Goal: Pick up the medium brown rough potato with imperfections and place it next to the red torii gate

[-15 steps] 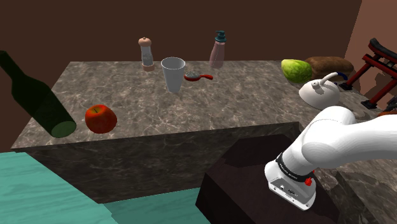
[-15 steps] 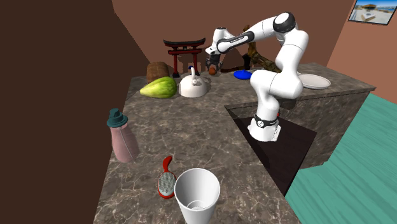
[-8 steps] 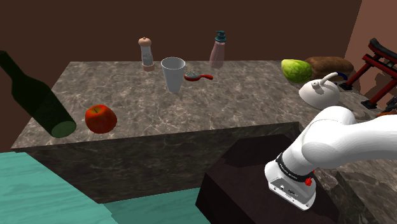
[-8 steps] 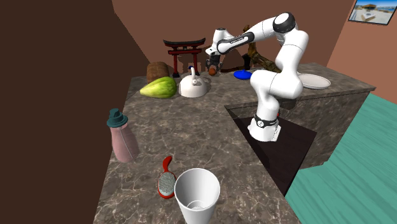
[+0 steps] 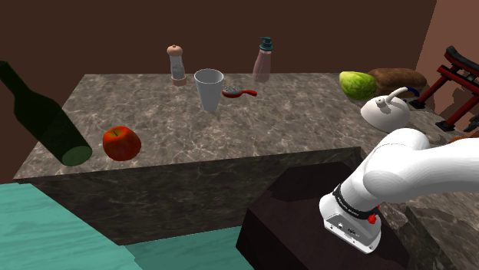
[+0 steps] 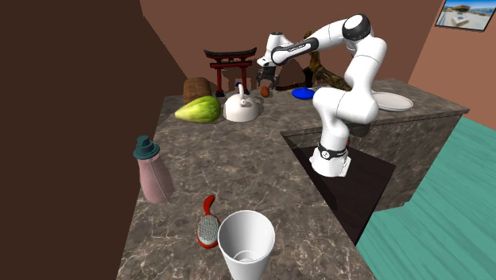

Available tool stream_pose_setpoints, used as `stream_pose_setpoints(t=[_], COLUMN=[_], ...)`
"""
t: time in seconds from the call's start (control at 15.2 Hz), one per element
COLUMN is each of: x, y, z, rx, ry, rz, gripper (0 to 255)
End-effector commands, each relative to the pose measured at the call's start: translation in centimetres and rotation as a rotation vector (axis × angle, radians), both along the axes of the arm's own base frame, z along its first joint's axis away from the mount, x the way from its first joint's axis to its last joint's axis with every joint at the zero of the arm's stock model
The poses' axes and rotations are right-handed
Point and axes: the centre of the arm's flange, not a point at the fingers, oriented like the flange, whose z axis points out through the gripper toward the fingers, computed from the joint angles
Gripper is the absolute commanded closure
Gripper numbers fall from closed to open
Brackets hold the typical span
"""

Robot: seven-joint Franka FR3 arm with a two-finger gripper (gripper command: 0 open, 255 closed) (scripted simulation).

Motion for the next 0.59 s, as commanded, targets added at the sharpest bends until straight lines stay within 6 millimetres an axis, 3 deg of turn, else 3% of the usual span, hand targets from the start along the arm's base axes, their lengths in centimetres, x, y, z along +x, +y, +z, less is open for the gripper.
stream_pose_setpoints(t=[0.0, 0.07, 0.53], x=[0.1, 0.1, 0.1], y=[0.5, 0.8, 0.8], z=[2.4, 3.4, 3.4], rx=[0.0, 0.0, 0.0], ry=[0.0, 0.0, 0.0], rz=[0.0, 0.0, 0.0], gripper=[0, 0, 0])
